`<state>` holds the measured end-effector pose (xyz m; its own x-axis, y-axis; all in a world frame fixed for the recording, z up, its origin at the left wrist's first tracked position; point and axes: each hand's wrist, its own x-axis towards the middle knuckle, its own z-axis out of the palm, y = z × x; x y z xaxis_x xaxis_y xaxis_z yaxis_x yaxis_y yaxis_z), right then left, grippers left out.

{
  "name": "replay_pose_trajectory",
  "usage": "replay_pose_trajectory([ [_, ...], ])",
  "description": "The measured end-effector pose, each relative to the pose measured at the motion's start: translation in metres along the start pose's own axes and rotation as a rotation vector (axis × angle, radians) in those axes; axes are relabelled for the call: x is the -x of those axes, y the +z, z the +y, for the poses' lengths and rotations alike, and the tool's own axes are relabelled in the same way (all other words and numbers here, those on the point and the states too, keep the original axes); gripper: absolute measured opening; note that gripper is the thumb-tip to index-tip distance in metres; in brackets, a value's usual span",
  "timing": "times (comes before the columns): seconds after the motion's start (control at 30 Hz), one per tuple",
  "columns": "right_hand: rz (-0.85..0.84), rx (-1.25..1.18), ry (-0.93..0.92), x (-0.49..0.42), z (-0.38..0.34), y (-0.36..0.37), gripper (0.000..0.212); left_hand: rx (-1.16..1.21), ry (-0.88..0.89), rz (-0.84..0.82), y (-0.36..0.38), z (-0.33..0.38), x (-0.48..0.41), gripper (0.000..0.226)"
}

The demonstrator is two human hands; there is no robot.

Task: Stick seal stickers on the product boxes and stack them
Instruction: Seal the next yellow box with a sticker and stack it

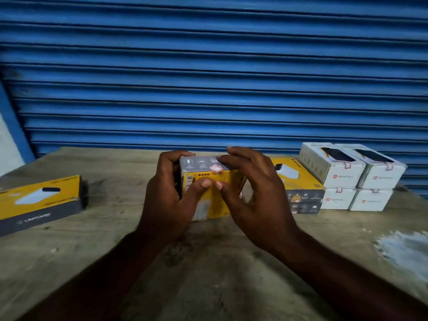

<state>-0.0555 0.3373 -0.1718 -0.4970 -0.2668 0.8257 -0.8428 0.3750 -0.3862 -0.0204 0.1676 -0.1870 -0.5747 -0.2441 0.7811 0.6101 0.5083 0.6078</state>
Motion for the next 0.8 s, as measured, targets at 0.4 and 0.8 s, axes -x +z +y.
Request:
replay_pose_trajectory([
  [0.4, 0.052, -0.238, 0.145, 0.004, -0.019, 0.001, 0.023, -0.048, 0.040, 0.014, -0.002, 0.003, 0.003, 0.046],
  [0.8, 0.017, -0.244, 0.225, 0.005, -0.017, 0.000, 0.022, -0.066, 0.021, 0.055, 0.000, -0.003, 0.003, 0.050],
])
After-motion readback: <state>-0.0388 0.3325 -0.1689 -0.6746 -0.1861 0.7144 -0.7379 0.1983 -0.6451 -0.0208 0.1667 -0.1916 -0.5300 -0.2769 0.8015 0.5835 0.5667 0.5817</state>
